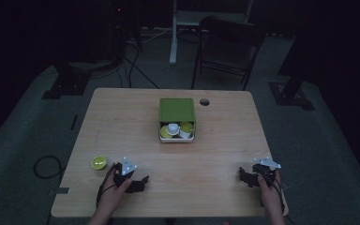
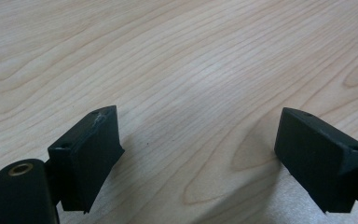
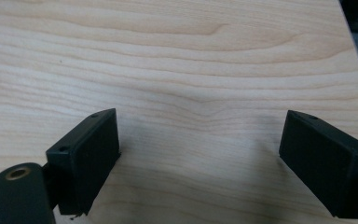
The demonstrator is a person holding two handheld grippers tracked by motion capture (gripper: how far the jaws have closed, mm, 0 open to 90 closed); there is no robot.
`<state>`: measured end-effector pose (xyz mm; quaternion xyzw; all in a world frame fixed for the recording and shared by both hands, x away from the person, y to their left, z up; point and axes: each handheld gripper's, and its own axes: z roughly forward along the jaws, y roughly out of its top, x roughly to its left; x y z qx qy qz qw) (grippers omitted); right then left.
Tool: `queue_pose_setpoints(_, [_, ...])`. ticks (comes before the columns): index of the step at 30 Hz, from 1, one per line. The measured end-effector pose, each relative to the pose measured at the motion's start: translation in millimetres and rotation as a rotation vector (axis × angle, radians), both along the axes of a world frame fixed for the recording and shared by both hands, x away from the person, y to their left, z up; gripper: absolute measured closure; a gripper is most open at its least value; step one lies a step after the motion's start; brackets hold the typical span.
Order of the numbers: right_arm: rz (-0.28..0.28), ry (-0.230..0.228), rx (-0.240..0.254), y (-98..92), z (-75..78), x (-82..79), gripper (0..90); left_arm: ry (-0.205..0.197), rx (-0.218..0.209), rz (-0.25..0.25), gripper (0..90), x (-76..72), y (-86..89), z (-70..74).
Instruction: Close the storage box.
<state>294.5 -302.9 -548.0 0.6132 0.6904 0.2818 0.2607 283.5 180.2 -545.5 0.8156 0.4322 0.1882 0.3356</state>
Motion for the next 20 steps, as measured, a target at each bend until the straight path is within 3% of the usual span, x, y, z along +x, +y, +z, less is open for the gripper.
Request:
queue_pose_setpoints(5, [-0.011,-0.014,0.031,-0.8,-2.8,-0.6,11.4,0.005,-0.001,0.003,14.4,0.1,-0.6,-0.3])
queue_pose_setpoints(20, [-0.011,-0.015,0.032,-0.8,-2.9,-0.5,11.3,0.010,0.005,0.030,10.8,0.3,-1.4,-0.7])
